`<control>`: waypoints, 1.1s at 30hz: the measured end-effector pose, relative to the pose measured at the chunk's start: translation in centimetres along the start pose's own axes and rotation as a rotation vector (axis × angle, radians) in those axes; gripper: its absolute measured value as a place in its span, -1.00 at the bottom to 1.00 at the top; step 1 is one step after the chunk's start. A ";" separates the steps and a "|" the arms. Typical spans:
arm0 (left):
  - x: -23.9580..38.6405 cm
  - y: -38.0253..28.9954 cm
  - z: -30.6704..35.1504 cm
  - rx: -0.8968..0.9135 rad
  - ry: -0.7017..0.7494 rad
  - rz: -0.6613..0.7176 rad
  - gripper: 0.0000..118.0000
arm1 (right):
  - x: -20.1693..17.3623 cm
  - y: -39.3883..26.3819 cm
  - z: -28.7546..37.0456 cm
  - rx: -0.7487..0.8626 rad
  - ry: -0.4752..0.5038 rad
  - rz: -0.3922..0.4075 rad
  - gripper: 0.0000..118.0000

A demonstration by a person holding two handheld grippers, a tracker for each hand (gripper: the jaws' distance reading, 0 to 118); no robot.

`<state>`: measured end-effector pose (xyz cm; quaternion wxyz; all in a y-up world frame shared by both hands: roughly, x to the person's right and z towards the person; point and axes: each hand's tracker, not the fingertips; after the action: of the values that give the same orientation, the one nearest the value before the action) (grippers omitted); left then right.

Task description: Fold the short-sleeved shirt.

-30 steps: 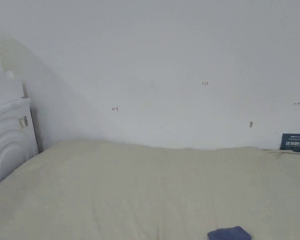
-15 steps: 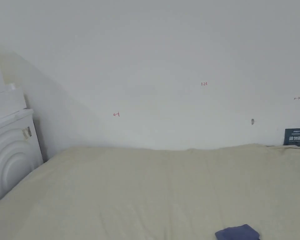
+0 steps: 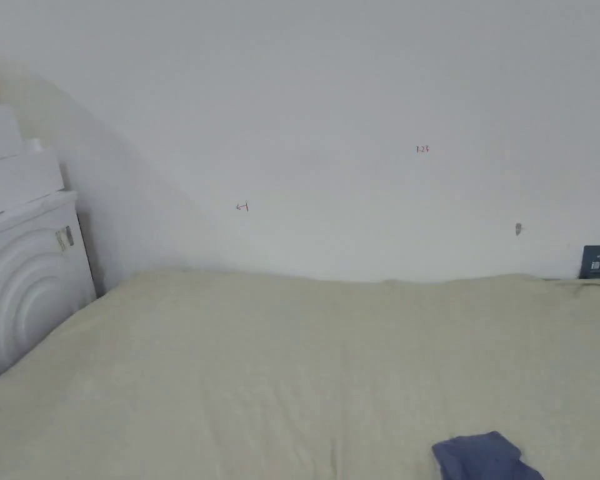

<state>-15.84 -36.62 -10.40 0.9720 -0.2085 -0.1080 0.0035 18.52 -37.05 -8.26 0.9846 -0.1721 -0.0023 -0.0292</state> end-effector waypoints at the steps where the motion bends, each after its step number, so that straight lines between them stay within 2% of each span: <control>1: 0.0 0.1 -0.3 0.004 0.001 0.000 -1.00 | 0.2 0.0 -0.1 0.002 0.002 -0.003 -0.98; 7: -1.1 0.7 -1.8 -0.002 0.008 0.015 -1.00 | 0.6 0.1 -0.7 -0.023 0.009 -0.005 -0.98; 8: -1.5 0.8 -2.2 -0.001 0.008 0.018 -0.96 | 0.7 0.1 -0.8 -0.032 0.013 -0.006 -0.98; 9: -2.0 1.1 -3.0 -0.012 0.008 0.022 -0.76 | 0.6 0.0 -0.8 -0.034 0.013 -0.009 -0.98; 11: -3.6 1.6 -5.2 -0.033 0.023 0.036 -0.70 | 0.6 -0.2 -1.1 -0.050 0.021 -0.014 -0.98; 12: -4.7 1.8 -6.8 -0.066 0.045 0.053 -0.35 | 0.6 -0.3 -1.1 -0.055 0.023 -0.018 -0.98; 13: -5.8 2.1 -8.6 -0.100 0.065 0.062 0.13 | 0.6 -0.5 -1.1 -0.058 0.024 -0.019 -0.98; 14: -7.0 2.4 -10.6 -0.156 0.081 0.074 0.53 | 0.6 -0.7 -1.2 -0.068 0.030 -0.019 -0.98; 15: -8.1 2.6 -12.4 -0.189 0.079 0.085 0.80 | 0.7 -0.9 -1.2 -0.075 0.035 -0.019 -0.98; 20: -12.8 2.7 -23.4 -0.432 0.102 0.150 0.68 | 1.4 -1.9 -1.9 -0.129 0.013 -0.043 -0.98; 23: -14.7 1.7 -28.1 -0.532 0.083 0.243 0.52 | 1.9 -2.4 -2.2 -0.159 0.002 -0.059 -0.98; 28: -14.8 -0.5 -32.3 -0.622 0.170 0.171 0.51 | 2.5 -3.1 -2.8 -0.212 -0.038 -0.063 -0.98; 30: -14.2 -0.8 -32.6 -0.629 0.161 0.159 0.48 | 2.8 -3.4 -3.2 -0.228 -0.042 -0.067 -0.98; 31: -13.7 -0.5 -32.4 -0.619 0.177 0.129 0.37 | 2.9 -3.5 -3.3 -0.232 -0.044 -0.068 -0.98; 32: -13.5 -0.4 -31.8 -0.622 0.193 0.101 0.14 | 3.0 -3.6 -3.5 -0.236 -0.044 -0.071 -0.97; 33: -13.2 -0.2 -31.5 -0.610 0.171 0.084 -0.30 | 3.0 -3.7 -3.7 -0.241 -0.040 -0.077 -0.97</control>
<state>-22.05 -50.22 -41.12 0.8691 -0.4944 -0.0131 -0.0063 21.29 -41.93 -10.50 0.9547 -0.2897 -0.0250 -0.0637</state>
